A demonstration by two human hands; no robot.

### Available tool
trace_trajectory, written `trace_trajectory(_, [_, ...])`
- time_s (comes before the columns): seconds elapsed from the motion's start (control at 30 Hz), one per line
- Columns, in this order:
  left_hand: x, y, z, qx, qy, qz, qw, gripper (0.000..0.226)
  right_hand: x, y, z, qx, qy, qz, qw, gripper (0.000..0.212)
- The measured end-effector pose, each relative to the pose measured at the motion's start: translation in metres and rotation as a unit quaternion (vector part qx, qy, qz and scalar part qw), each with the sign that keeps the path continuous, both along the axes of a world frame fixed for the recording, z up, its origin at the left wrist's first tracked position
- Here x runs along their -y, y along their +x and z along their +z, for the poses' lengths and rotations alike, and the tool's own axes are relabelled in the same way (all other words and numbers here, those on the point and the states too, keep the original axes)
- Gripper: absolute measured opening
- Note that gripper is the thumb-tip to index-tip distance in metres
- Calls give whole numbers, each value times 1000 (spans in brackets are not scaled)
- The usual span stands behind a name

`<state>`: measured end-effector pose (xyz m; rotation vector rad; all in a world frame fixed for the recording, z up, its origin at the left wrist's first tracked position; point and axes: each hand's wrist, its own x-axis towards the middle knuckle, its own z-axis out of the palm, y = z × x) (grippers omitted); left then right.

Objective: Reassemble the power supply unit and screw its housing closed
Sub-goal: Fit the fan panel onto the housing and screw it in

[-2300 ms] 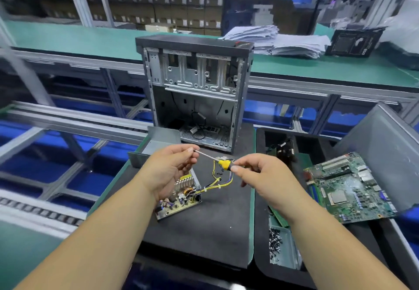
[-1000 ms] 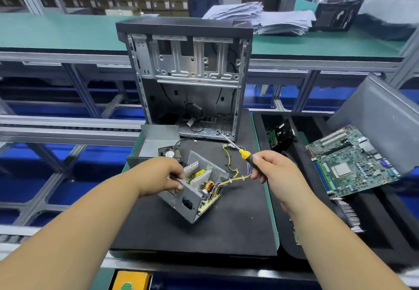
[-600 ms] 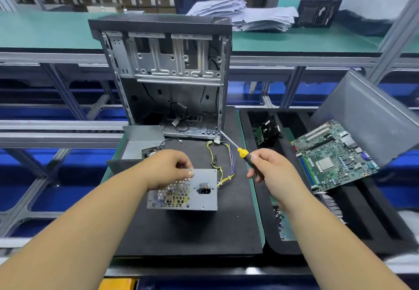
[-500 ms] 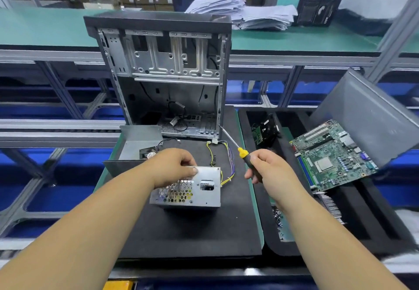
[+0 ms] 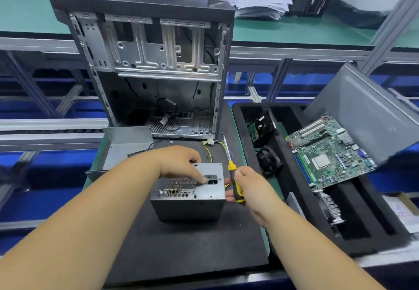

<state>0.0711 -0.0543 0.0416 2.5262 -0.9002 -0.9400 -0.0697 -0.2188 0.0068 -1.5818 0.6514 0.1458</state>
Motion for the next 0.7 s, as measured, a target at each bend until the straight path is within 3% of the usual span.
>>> trace_trajectory(0.27, [23, 17, 8, -122, 35, -113, 985, 37, -5, 5, 6, 6, 44, -43, 998, 26])
trace_trajectory(0.47, [21, 21, -1, -243, -24, -93, 965, 30, -4, 4, 3, 12, 59, -48, 997, 27])
trace_trajectory(0.7, [22, 24, -3, -281, -32, -96, 954, 29, -5, 8, 5, 20, 79, -43, 996, 26])
